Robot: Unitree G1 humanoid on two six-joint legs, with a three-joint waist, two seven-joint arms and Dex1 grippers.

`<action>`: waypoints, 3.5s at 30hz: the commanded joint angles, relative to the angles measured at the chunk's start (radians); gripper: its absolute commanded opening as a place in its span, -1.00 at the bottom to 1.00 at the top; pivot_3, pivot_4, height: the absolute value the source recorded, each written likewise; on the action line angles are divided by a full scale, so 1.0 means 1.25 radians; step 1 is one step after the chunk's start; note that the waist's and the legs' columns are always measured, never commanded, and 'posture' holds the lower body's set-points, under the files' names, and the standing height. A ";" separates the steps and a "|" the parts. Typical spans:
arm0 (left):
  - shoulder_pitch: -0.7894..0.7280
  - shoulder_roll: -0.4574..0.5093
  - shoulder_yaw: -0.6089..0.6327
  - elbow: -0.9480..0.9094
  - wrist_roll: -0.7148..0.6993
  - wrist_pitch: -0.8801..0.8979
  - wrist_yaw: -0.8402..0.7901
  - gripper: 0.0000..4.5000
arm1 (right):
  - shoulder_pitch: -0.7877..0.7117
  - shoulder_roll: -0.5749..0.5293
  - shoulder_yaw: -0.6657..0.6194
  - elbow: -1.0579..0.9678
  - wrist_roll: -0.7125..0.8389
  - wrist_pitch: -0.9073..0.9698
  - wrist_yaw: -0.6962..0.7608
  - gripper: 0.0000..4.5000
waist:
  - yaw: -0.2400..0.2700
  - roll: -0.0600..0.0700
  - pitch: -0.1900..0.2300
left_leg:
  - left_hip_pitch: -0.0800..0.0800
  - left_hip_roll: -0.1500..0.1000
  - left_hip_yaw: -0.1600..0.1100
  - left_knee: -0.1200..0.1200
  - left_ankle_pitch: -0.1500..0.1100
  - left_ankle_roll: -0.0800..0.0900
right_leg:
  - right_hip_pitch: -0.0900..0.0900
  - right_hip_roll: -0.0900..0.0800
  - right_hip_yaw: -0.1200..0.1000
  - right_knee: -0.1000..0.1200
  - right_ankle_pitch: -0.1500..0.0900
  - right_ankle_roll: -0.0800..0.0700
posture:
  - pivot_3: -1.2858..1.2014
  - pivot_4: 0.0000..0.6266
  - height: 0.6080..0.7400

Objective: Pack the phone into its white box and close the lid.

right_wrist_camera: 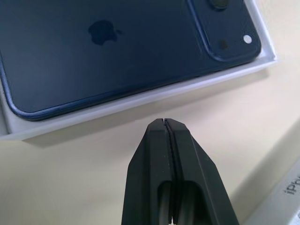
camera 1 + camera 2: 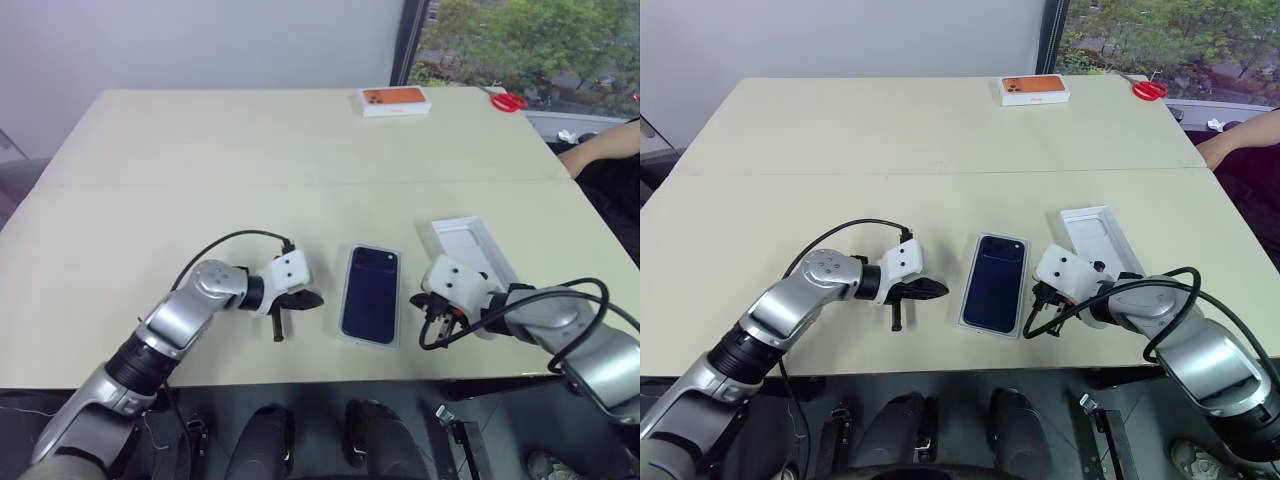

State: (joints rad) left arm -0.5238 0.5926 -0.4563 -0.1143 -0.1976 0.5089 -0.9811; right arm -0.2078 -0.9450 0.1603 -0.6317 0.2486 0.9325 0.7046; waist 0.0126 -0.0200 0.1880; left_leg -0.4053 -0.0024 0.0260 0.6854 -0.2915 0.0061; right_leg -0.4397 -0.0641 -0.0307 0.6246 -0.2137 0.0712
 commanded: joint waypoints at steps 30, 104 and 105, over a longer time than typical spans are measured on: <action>-0.033 -0.091 0.077 0.023 0.017 0.022 -0.012 -1.00 | -0.111 0.029 -0.134 0.071 -0.005 0.052 0.034 -0.40 | -0.002 0.000 0.000 | 0.001 0.000 0.000 0.001 0.000 0.000 | -0.001 -0.001 0.000 0.003 0.000 0.000 | 0.03 -0.52 1.00; 0.007 -0.122 0.224 0.111 -0.055 -0.142 -0.040 -1.00 | -0.167 0.498 -0.211 0.187 1.379 -0.029 -1.230 0.70 | -0.018 0.001 -0.001 | 0.000 0.001 0.000 0.000 0.000 0.000 | -0.003 -0.001 0.001 0.006 0.001 0.001 | 0.03 -0.52 1.00; 0.005 -0.134 0.219 0.104 -0.057 -0.135 -0.035 -1.00 | -0.180 0.428 -0.215 0.194 1.361 -0.002 -1.195 0.70 | -0.018 0.001 -0.001 | -0.001 0.000 0.000 0.000 0.000 0.000 | -0.002 -0.002 0.001 0.005 0.001 0.001 | 0.03 -0.52 1.00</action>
State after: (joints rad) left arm -0.5080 0.4347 -0.1803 0.0627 -0.2498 0.3339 -1.0353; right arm -0.4115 -0.3612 -0.0857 -0.3810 1.9469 0.8934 -0.8459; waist -0.0098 -0.0183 0.1868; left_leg -0.4062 -0.0026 0.0266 0.6858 -0.2914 0.0061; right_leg -0.4424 -0.0666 -0.0287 0.6303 -0.2126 0.0725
